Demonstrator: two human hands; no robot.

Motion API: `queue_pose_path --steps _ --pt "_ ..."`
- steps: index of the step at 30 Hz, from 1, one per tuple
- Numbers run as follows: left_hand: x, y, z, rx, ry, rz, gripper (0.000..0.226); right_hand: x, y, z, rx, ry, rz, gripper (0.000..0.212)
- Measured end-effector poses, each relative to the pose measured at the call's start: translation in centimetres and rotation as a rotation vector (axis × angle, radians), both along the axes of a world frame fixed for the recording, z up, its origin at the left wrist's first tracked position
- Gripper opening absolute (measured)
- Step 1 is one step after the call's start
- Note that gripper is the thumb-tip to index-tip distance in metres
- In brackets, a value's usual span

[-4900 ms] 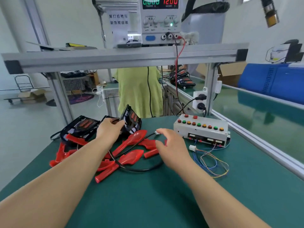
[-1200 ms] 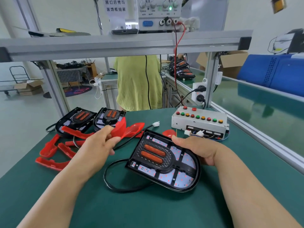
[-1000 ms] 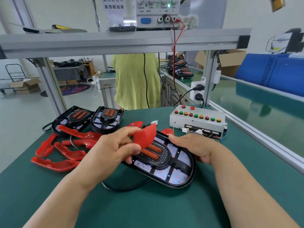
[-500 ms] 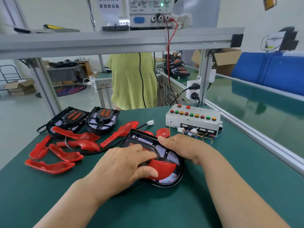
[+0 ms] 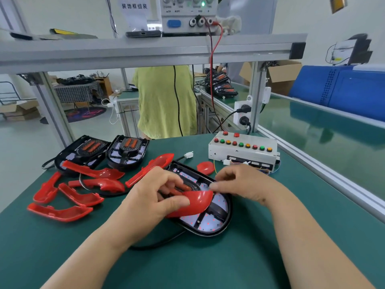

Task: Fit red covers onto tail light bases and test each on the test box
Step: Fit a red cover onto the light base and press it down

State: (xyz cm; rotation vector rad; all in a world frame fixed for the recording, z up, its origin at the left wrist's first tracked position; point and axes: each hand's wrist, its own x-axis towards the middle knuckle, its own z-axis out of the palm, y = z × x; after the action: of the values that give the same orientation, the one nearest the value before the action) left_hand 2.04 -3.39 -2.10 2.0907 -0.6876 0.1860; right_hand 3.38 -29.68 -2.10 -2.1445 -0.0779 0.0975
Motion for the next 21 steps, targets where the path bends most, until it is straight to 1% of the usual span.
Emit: queue_pose_path --steps 2,3,4,6,8,11,15,18,21 --pt "0.2 -0.6 -0.3 -0.134 0.034 0.048 0.026 0.0 0.7 0.3 0.098 -0.197 -0.075 0.017" --pt "0.3 -0.9 -0.4 -0.189 0.063 0.083 0.026 0.1 1.3 0.5 0.123 -0.253 -0.071 0.007" --pt "0.4 -1.2 -0.4 -0.229 0.089 0.115 0.028 0.0 1.9 0.6 0.118 -0.288 -0.052 0.005" --pt "0.5 -1.5 -0.4 -0.28 0.116 0.146 0.034 -0.2 3.0 0.7 0.095 -0.326 -0.01 0.009" --pt "0.6 -1.5 -0.3 -0.313 0.125 0.129 0.038 -0.6 3.7 1.0 0.108 -0.36 0.001 0.012" --pt "0.3 -1.8 0.0 -0.317 0.116 0.066 0.038 -1.0 4.3 1.4 0.108 -0.389 0.046 0.012" --pt "0.0 -2.2 0.2 -0.324 0.109 0.018 0.038 -1.3 5.8 1.1 0.027 -0.409 0.153 0.012" --pt "-0.2 -2.4 0.3 -0.28 0.115 0.024 0.038 -1.3 6.2 0.8 0.009 -0.444 0.107 0.002" --pt "-0.6 -2.0 0.9 -0.211 0.097 0.047 0.033 -1.1 5.6 0.9 -0.062 -0.457 0.041 0.011"
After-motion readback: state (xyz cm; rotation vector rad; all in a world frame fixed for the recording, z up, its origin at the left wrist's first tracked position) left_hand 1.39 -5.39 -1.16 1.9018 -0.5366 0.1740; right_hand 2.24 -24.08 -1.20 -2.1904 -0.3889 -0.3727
